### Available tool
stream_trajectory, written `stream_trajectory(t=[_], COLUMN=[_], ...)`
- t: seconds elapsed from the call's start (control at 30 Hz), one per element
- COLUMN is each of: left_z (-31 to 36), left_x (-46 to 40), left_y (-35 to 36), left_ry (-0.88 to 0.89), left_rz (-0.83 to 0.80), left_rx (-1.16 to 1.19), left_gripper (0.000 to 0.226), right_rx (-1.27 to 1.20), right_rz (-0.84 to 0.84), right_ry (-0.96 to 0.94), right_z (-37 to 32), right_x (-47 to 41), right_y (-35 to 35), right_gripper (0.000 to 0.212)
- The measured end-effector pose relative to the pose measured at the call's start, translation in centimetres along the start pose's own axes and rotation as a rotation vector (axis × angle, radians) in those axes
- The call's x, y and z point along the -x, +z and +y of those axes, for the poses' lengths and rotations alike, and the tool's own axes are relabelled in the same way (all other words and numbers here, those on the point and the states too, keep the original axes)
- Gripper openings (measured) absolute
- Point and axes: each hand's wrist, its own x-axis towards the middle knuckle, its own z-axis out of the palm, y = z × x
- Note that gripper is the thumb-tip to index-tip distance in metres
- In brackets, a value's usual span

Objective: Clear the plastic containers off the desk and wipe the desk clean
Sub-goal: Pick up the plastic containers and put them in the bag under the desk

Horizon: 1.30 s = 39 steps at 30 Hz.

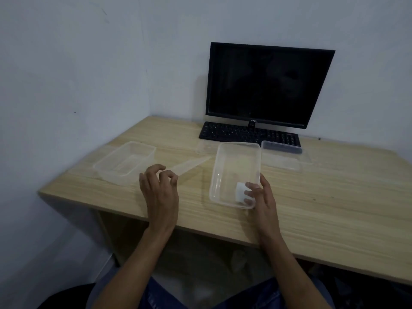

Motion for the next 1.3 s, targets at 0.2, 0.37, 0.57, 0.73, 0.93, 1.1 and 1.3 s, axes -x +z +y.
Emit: stream_trajectory(t=[0.2, 0.37, 0.57, 0.73, 0.93, 1.1, 1.3], left_z=[3.4, 4.6, 5.9, 7.3, 7.8, 6.5, 6.9], left_x=[-2.5, -2.9, -2.1, -0.8, 0.5, 1.1, 0.7], left_y=[-4.8, -5.4, -4.2, -2.8, -1.6, -1.3, -0.8], left_ry=[-0.354, -0.845, -1.171, -1.230, -1.137, -0.789, -0.707], left_rz=[0.013, -0.136, -0.307, -0.372, -0.391, -0.427, -0.612], left_rx=[0.554, 1.130, 1.580, 1.474, 1.205, 0.827, 1.012], left_gripper=[0.008, 0.012, 0.014, 0.016, 0.017, 0.017, 0.038], right_rx=[-0.025, -0.017, 0.012, -0.033, -0.128, -0.166, -0.193], right_rz=[0.027, 0.020, -0.025, -0.058, -0.074, -0.074, -0.101], right_ry=[0.027, 0.033, 0.007, -0.011, 0.011, 0.003, 0.022], right_z=[0.0, 0.4, 0.2, -0.4, -0.3, -0.3, 0.1], right_x=[0.0, -0.3, -0.2, 0.1, 0.0, 0.0, -0.1], right_y=[-0.1, -0.2, -0.1, -0.1, -0.3, -0.3, -0.5], right_gripper=[0.050, 0.052, 0.057, 0.064, 0.059, 0.050, 0.042])
